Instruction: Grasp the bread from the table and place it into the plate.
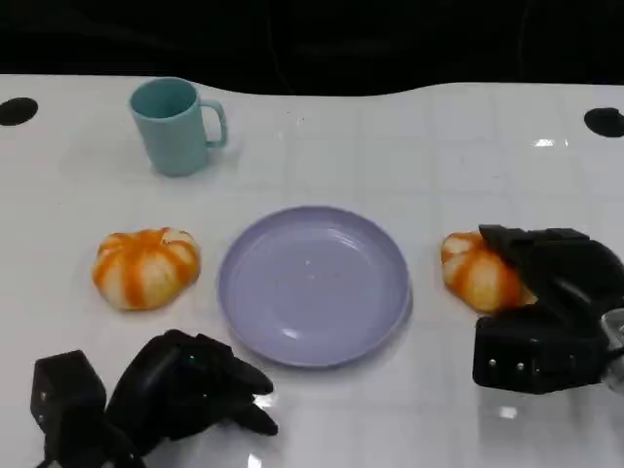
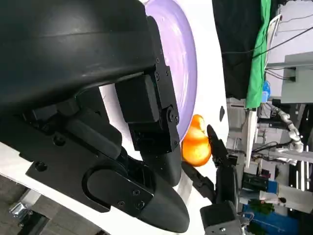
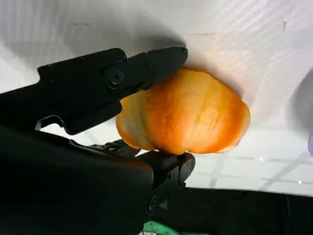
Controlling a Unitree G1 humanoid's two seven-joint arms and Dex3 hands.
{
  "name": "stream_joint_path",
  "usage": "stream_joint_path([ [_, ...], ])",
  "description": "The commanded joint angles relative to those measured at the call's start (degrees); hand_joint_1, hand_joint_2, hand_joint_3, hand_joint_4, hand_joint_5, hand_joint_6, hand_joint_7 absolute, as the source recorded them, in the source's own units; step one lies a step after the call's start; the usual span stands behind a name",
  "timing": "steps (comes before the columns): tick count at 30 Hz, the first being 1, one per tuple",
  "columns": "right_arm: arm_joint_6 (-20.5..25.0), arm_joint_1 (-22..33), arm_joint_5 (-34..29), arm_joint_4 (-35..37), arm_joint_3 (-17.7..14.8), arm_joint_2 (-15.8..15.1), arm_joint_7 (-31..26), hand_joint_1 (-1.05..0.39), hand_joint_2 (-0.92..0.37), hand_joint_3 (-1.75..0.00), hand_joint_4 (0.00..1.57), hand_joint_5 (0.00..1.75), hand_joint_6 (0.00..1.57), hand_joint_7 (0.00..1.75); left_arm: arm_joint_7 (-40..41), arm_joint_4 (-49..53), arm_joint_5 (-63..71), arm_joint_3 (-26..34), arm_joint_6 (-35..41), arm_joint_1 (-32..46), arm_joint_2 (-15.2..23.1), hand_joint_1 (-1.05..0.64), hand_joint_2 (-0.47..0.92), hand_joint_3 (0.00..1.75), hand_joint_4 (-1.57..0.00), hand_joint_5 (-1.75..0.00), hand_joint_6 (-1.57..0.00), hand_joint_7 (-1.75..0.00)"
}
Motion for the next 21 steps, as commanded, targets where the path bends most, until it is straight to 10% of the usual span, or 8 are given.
stream_joint_path([
  [1, -3.1, -0.3, 0.9, 1.4, -0.1, -0.2, -6.1, -0.18, -0.92, -0.12, 0.84, 1.14, 1.05, 0.17, 0.7, -0.7, 0.3, -0.1, 0.0, 0.9, 0.8, -1.05, 0.79, 0.00, -1.57, -0.22, -1.55, 0.00],
  [3, -4.2, -0.4, 0.2, 2.0, 0.5, -0.3, -9.2, -0.18, -0.92, -0.14, 0.84, 1.22, 1.10, 0.18, 0.7, -0.7, 0.4, -0.2, -0.1, 0.9, 0.9, -1.05, 0.79, 0.00, -1.57, -0.22, -1.55, 0.00],
  [4, -4.9, -0.4, -0.3, 2.2, 0.9, -0.4, -11.3, -0.15, -0.84, -0.30, 0.87, 1.53, 0.96, 0.92, 0.7, -0.7, 0.5, -0.3, -0.2, 0.9, 0.9, -1.05, 0.79, 0.00, -1.57, -0.22, -1.55, 0.00],
  [7, -6.5, -0.5, -0.6, 2.4, 1.2, -0.3, -16.1, -0.14, -0.59, -0.76, 0.89, 1.72, 0.73, 1.64, 0.7, -0.7, 0.5, -0.3, -0.3, 0.8, 0.8, -1.05, 0.80, 0.01, -1.57, -0.22, -1.55, 0.00],
  [21, -9.7, -1.8, -0.2, 0.8, 1.7, -0.3, -22.2, -0.13, -0.32, -1.13, 0.93, 1.75, 0.69, 1.74, 1.1, -0.8, 0.3, -0.2, 0.4, 0.8, 0.4, -1.05, 0.79, 0.00, -1.57, -0.23, -1.56, -0.01],
])
